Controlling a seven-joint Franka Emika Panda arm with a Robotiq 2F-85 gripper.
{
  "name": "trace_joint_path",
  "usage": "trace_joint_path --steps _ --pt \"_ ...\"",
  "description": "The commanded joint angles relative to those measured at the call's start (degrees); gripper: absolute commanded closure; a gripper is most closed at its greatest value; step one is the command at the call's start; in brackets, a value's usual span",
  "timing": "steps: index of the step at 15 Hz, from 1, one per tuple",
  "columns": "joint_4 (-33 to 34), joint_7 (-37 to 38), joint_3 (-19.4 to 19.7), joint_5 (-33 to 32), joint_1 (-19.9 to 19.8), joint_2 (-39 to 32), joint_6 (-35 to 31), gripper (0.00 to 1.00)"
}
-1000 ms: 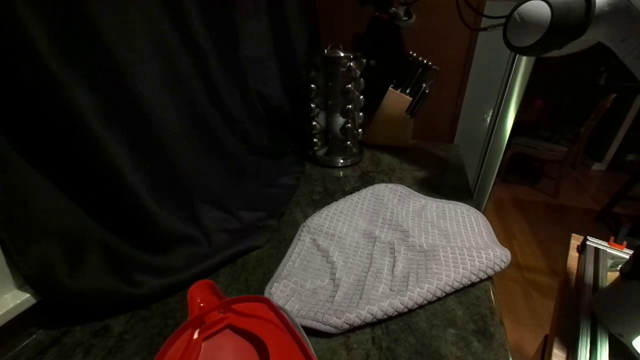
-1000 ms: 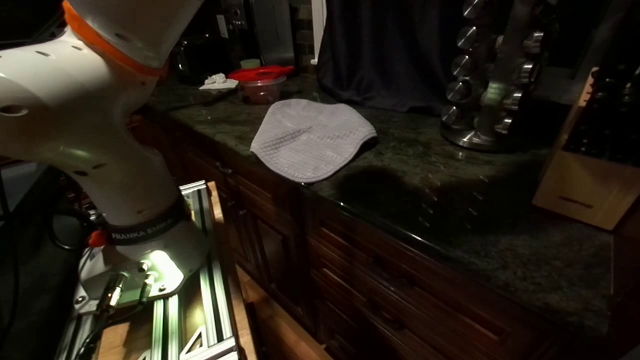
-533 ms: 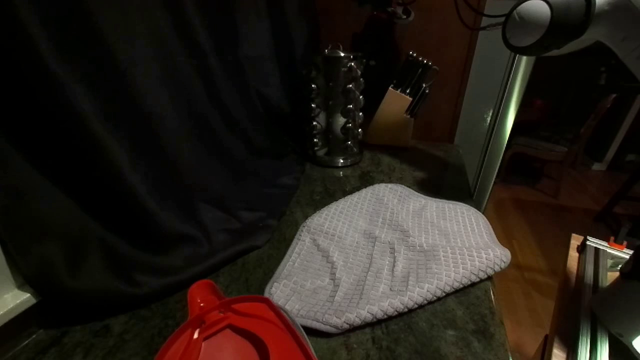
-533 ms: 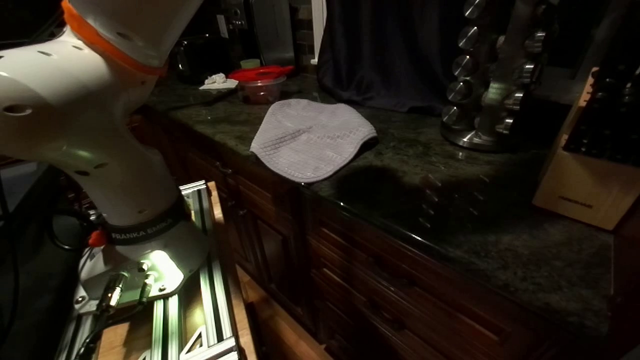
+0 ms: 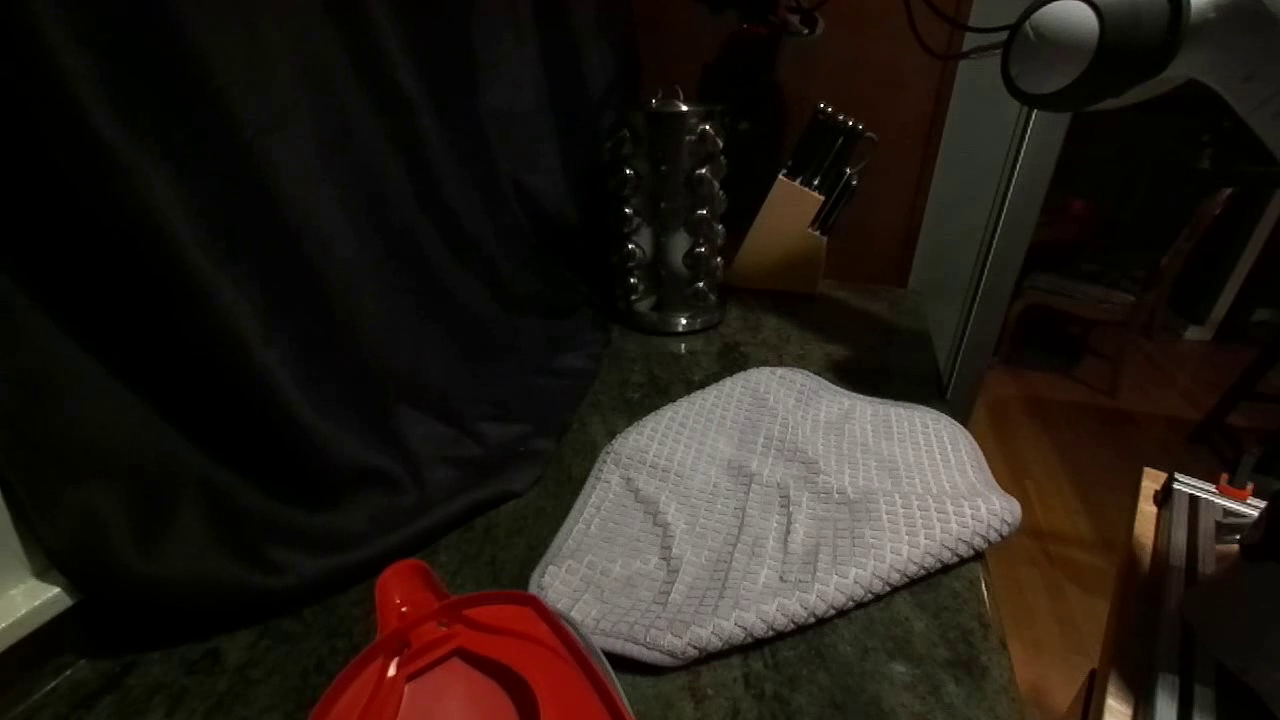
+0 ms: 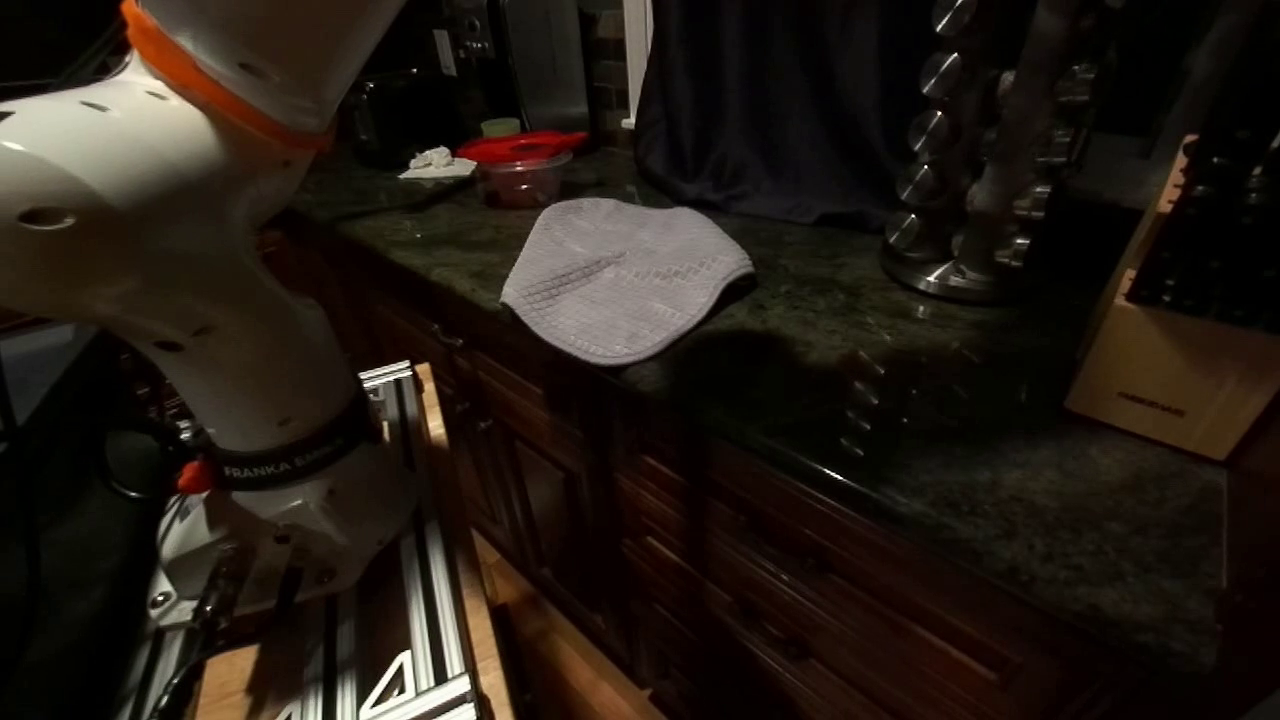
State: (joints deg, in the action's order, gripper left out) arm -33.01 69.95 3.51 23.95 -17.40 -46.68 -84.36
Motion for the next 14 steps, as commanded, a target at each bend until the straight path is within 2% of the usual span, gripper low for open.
trace_joint_path --steps 1,14 --pt "0.0 -0.9 1.2 -1.7 1.1 0.9 -3.7 0.75" --pt "-0.5 -2.6 1.3 -3.2 2.3 1.6 -4.5 0.75"
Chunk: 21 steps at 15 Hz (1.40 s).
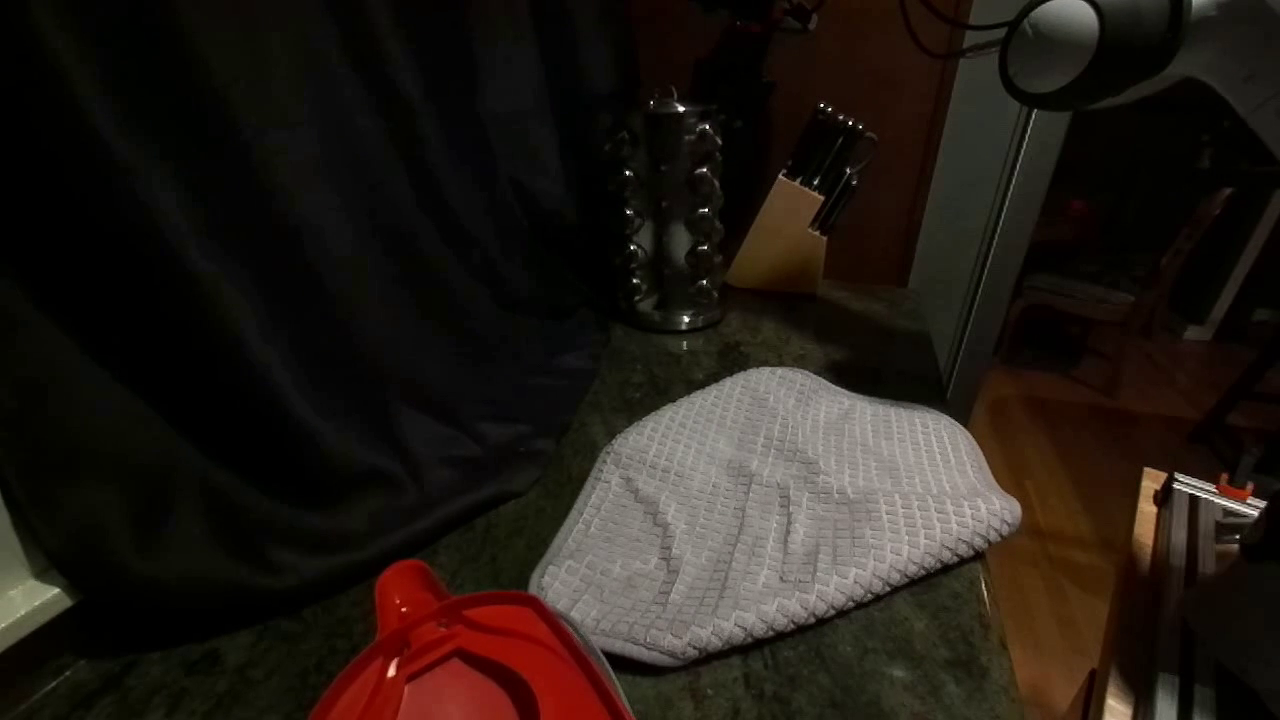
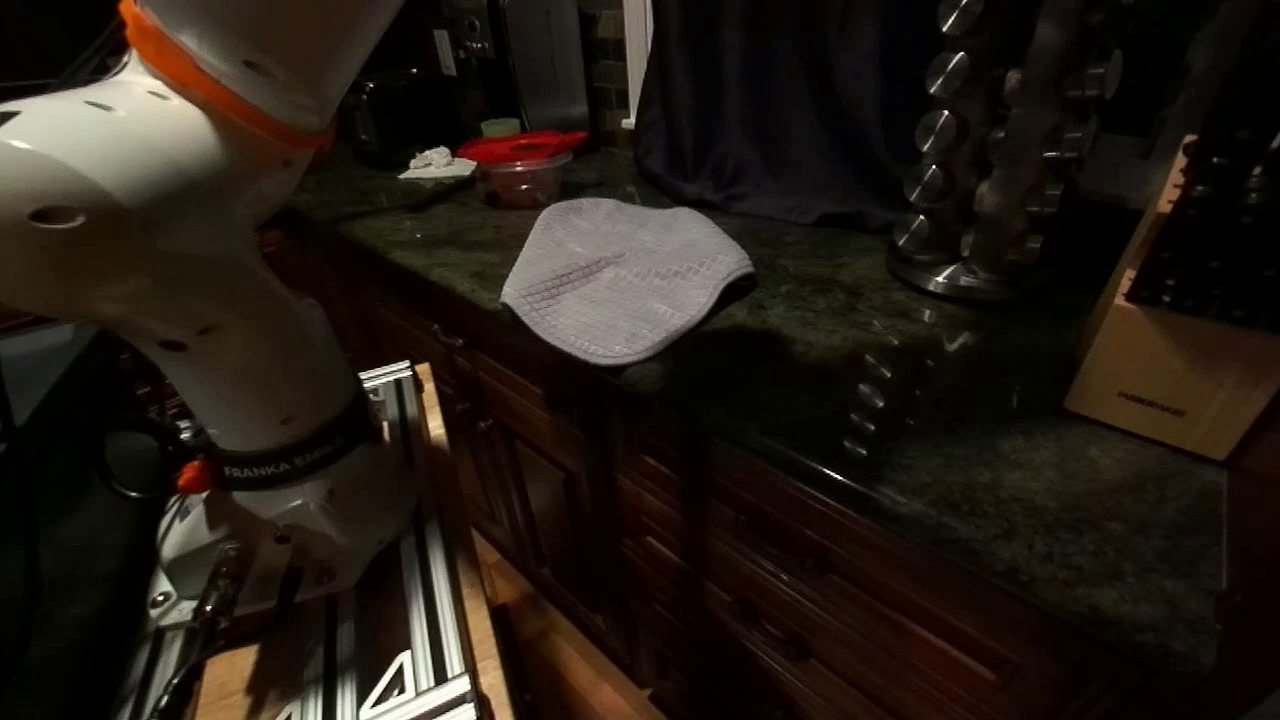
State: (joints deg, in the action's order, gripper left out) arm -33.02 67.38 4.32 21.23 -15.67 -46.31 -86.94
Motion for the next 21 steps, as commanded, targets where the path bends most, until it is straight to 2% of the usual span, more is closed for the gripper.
trace_joint_path --steps 1,4,12,21 --pt "-0.3 -0.3 0.5 -0.6 0.7 1.1 -2.6 0.75" --pt "-0.3 -1.1 0.4 -0.6 0.7 1.2 -3.3 0.75" --pt "-1.4 3.5 0.7 -0.2 0.5 2.1 -1.2 0.75" --pt "-5.6 14.2 1.1 0.4 0.8 5.2 -0.4 0.75"
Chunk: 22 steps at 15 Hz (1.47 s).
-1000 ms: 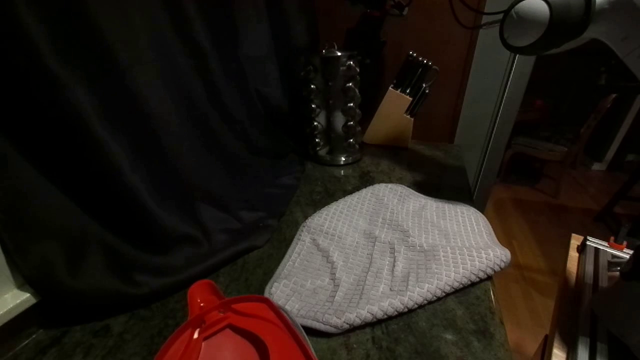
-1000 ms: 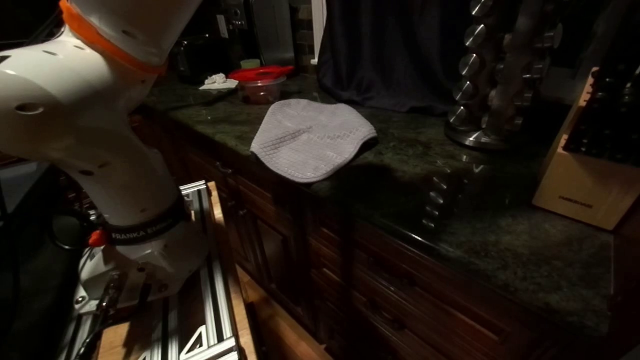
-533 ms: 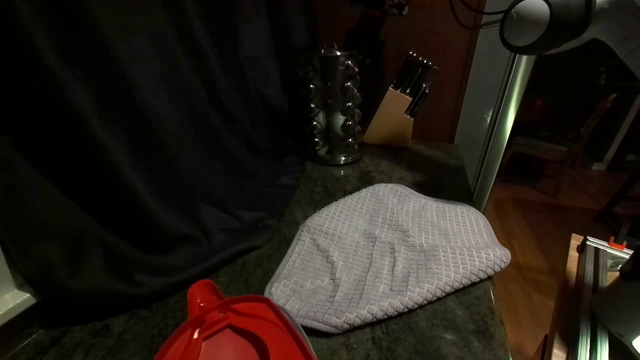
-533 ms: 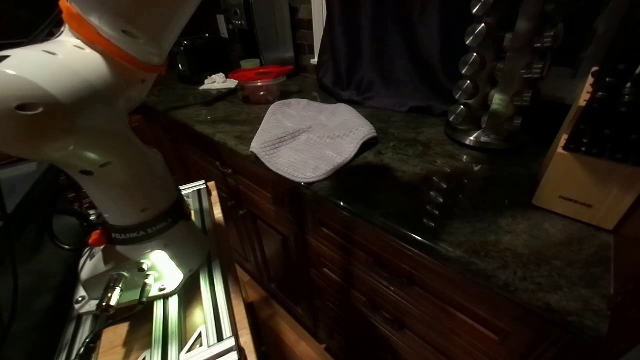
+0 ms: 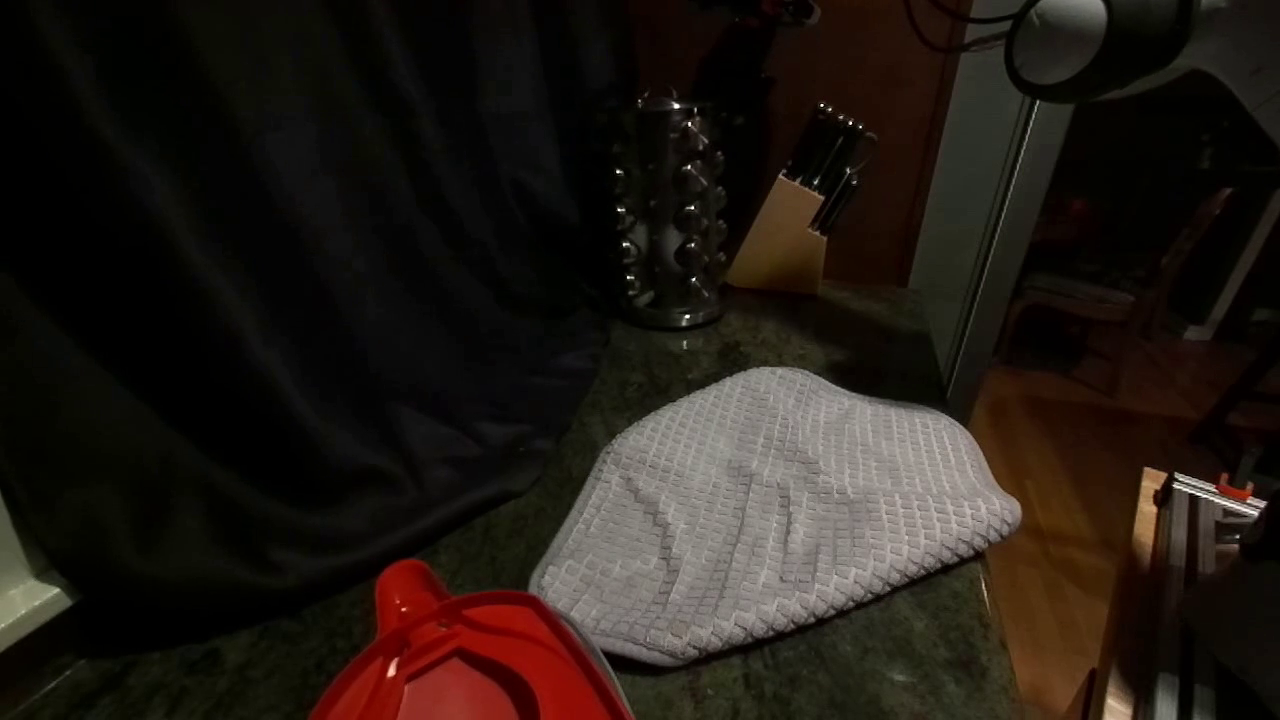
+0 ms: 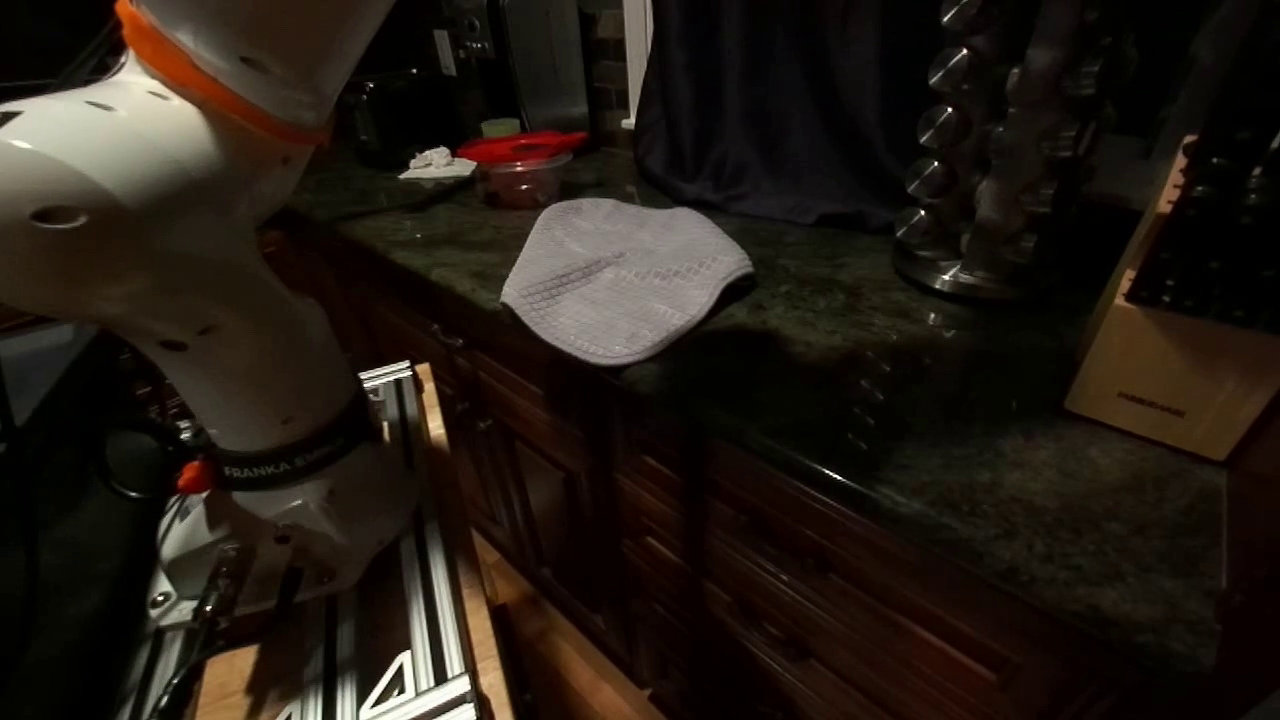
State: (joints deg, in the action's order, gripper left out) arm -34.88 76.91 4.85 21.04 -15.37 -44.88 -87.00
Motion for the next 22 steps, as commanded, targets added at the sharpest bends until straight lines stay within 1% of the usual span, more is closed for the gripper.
trace_joint_path --steps 1,5,7,8,11,14,22 --pt "-4.6 5.9 0.5 0.7 0.6 4.3 -0.6 0.75" --pt "-8.5 10.0 0.3 1.2 0.9 6.9 -1.0 0.75" --pt "-10.6 10.4 0.3 0.9 1.0 7.8 -1.7 0.75" --pt "-11.5 9.5 0.1 1.0 0.8 8.1 -1.8 0.75" --pt "-13.0 2.7 -0.5 0.5 0.6 8.0 -3.9 0.75" --pt "-15.0 -2.0 -0.9 1.2 0.3 8.5 -6.3 0.75" --pt "-19.3 -8.2 -0.4 1.5 -0.4 10.5 -12.0 0.75"
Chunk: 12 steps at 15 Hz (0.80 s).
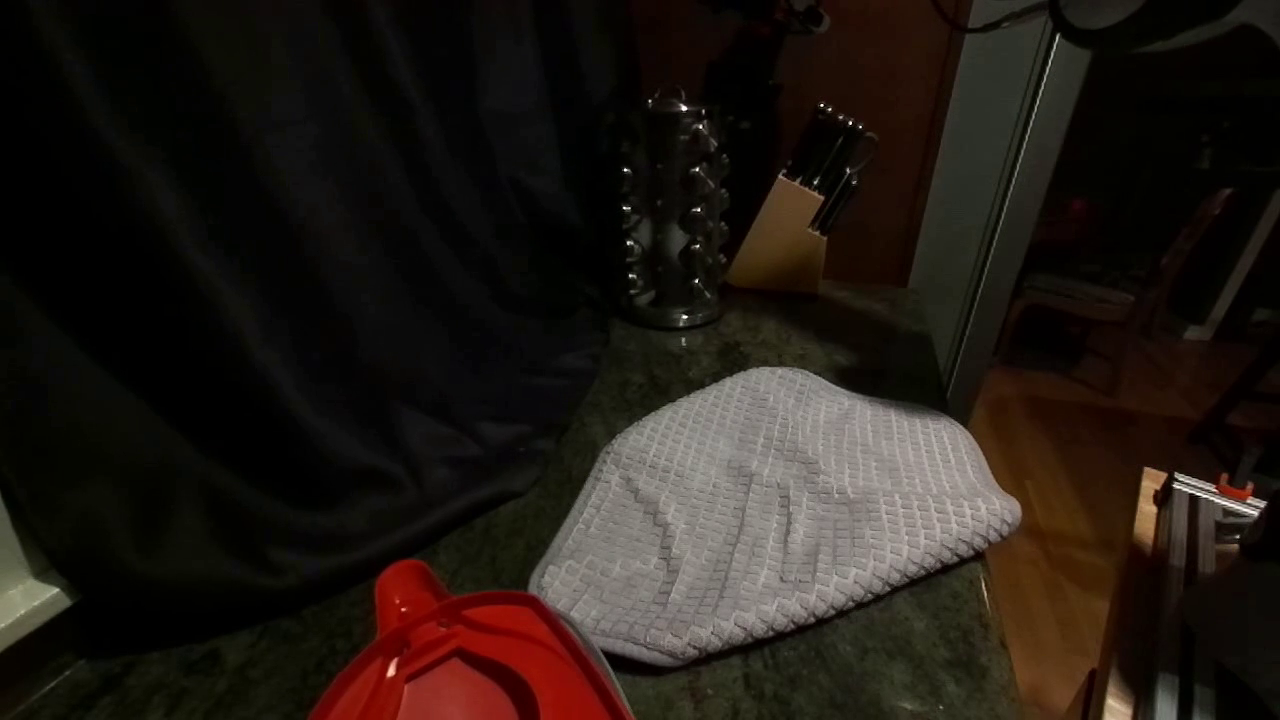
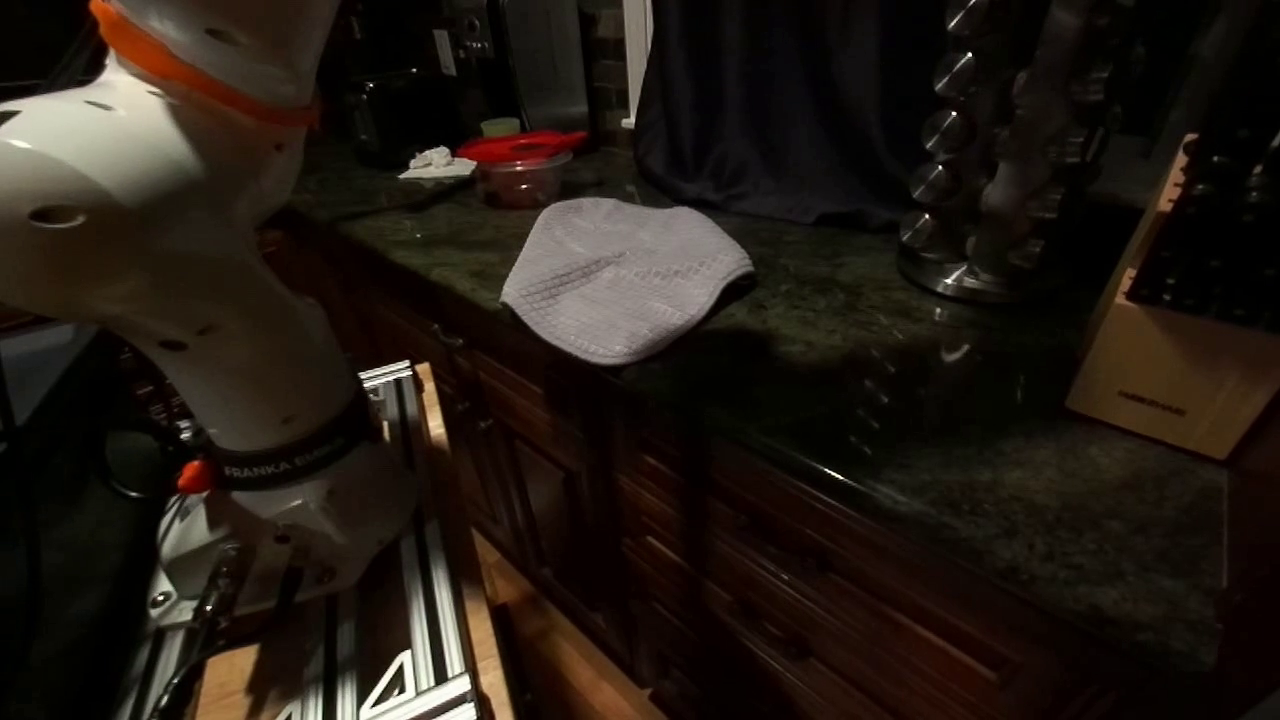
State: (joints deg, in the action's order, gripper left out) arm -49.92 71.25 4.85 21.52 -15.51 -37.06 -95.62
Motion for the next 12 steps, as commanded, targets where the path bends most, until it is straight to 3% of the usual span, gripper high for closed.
trace_joint_path --steps 1,12 --pt "-4.6 -3.3 -0.4 0.9 -0.2 2.8 -3.6 0.75" --pt "-6.2 -15.8 -0.2 -1.0 0.3 3.9 -6.1 0.75"
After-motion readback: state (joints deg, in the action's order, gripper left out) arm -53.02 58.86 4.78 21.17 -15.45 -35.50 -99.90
